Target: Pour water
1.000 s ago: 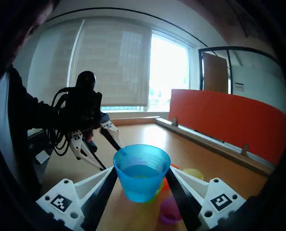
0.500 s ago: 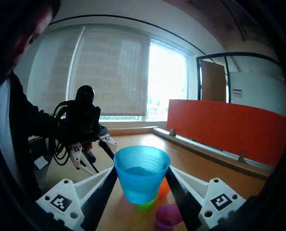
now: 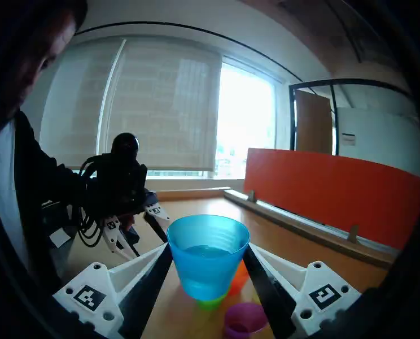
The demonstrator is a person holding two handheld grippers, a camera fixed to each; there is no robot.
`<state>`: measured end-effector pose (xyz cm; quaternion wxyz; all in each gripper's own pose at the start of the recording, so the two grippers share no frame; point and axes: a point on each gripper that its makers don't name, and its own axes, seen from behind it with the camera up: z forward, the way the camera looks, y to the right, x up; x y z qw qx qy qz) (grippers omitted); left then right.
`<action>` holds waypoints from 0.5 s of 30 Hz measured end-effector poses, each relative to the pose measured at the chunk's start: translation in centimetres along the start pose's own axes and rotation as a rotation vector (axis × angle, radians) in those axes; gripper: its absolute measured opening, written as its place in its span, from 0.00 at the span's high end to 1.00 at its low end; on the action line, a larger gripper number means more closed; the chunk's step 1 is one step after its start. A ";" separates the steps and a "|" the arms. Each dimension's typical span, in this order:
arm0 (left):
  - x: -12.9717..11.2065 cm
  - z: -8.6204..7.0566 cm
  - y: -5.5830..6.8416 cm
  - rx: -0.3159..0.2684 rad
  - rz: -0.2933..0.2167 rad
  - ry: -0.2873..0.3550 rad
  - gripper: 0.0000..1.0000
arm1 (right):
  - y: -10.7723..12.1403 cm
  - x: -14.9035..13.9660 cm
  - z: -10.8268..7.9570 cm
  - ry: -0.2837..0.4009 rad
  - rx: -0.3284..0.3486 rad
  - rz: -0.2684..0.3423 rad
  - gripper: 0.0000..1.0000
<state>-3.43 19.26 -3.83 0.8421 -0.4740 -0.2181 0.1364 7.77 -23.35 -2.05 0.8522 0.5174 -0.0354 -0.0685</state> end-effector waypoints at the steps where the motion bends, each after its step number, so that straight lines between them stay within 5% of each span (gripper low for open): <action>1: -0.1 0.0 0.1 -0.002 0.000 -0.003 0.07 | 0.0 0.0 0.0 -0.001 0.000 -0.001 0.11; 15: -1.4 1.0 0.6 -0.026 -0.006 -0.040 0.07 | 0.3 0.3 0.2 -0.013 0.002 -0.020 0.11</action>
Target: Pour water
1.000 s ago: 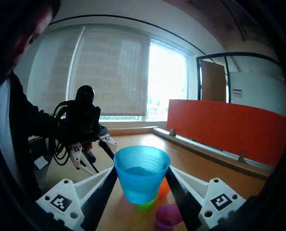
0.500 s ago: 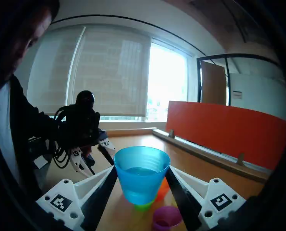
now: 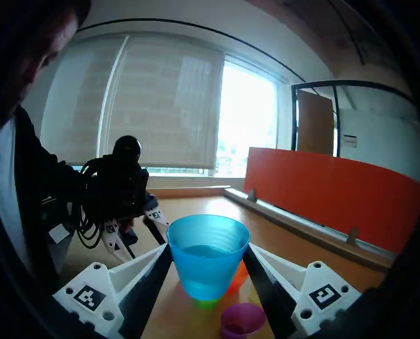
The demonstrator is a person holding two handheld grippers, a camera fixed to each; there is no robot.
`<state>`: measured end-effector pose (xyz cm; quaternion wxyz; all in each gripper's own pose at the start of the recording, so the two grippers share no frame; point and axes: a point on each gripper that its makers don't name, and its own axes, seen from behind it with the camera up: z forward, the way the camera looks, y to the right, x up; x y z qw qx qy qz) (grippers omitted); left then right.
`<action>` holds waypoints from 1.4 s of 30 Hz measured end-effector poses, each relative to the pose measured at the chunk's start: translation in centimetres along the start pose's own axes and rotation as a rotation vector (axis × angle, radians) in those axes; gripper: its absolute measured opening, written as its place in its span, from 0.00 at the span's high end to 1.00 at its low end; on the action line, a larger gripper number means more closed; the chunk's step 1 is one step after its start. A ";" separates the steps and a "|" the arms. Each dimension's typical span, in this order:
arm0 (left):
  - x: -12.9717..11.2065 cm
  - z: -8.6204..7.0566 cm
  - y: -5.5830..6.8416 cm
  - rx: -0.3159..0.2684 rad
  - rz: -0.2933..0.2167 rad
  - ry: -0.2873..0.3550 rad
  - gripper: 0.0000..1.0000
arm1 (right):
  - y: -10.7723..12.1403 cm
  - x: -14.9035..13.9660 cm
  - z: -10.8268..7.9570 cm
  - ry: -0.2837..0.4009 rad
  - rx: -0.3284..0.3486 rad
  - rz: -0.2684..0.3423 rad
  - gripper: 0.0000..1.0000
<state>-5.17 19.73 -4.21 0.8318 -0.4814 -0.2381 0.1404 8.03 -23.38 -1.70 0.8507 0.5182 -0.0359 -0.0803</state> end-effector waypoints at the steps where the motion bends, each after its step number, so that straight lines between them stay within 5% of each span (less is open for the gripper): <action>1: -0.1 0.1 0.0 -0.001 -0.001 -0.002 0.07 | 0.0 0.0 0.0 -0.001 0.000 -0.001 0.11; 42: 0.2 4.3 -2.4 0.019 0.004 -0.019 0.07 | 1.4 -0.7 -1.5 -0.026 -0.020 -0.008 0.11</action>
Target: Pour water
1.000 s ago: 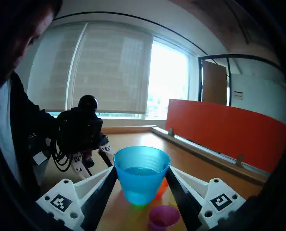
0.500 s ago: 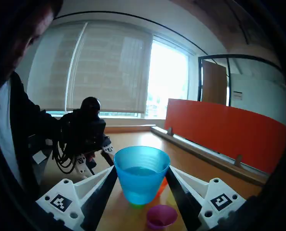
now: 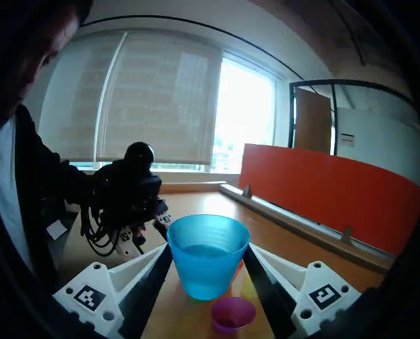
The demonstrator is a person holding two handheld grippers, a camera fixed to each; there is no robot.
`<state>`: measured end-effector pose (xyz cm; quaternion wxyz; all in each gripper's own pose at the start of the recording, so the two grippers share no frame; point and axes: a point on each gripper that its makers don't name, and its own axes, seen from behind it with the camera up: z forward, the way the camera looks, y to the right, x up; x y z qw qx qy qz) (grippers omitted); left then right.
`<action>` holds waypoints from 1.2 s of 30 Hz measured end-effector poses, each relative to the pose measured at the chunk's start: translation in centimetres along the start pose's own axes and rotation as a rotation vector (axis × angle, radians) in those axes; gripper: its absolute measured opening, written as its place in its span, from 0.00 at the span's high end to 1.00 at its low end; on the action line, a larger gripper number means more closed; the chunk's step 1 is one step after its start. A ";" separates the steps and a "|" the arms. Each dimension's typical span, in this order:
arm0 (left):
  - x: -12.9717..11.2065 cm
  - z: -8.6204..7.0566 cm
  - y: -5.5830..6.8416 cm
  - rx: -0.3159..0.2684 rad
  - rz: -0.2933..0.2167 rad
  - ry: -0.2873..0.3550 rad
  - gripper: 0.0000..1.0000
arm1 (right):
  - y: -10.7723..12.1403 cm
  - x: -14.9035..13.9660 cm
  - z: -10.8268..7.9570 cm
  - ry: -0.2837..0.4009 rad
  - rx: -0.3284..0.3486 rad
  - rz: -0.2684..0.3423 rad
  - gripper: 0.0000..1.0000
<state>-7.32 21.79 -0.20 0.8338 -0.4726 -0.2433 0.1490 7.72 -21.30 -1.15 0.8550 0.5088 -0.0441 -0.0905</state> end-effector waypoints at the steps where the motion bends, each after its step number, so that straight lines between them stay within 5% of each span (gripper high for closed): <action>1: 0.1 0.1 0.0 -0.001 0.000 0.001 0.07 | 0.0 0.0 0.0 0.000 -0.001 0.000 0.11; 36: 1.4 3.6 -1.2 -0.003 0.016 -0.027 0.07 | 1.5 -0.8 -1.7 -0.013 -0.026 0.006 0.11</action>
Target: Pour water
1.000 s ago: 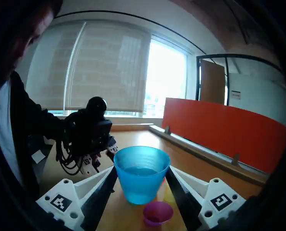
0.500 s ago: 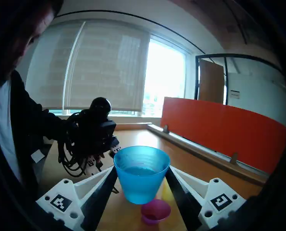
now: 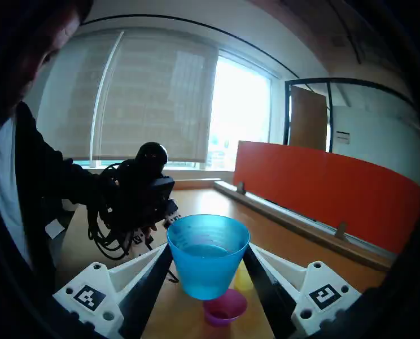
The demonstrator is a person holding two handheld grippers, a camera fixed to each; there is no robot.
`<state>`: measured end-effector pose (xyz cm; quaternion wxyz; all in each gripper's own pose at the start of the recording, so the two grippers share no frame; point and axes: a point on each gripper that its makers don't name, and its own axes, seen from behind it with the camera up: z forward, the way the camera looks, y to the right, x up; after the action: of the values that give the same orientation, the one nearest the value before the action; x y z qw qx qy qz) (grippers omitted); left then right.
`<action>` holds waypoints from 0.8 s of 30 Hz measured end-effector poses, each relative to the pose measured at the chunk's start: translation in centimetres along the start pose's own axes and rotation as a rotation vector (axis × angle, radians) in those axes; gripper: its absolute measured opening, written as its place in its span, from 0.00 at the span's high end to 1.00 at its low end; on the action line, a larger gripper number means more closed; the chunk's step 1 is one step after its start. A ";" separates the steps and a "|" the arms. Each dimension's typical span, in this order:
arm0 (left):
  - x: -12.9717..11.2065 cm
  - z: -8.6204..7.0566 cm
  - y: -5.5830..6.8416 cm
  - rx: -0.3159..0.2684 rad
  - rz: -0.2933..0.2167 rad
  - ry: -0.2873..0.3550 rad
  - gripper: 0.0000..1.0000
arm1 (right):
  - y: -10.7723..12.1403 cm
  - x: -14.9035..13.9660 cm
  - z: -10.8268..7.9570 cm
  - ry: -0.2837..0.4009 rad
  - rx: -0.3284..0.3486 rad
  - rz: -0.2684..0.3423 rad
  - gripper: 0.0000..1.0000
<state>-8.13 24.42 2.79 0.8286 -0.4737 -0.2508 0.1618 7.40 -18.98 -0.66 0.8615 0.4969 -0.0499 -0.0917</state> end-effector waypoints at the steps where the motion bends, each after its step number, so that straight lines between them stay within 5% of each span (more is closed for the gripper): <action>1: 0.0 0.1 0.0 -0.001 0.001 -0.001 0.07 | 0.0 0.0 0.0 0.000 0.000 0.001 0.11; 24: 0.3 1.2 -0.5 0.019 -0.002 0.000 0.13 | 0.1 -0.1 0.0 -0.001 -0.006 0.000 0.11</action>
<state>-8.53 25.21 3.87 0.8332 -0.4655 -0.2498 0.1633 7.31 -18.89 -0.63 0.8628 0.4944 -0.0501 -0.0923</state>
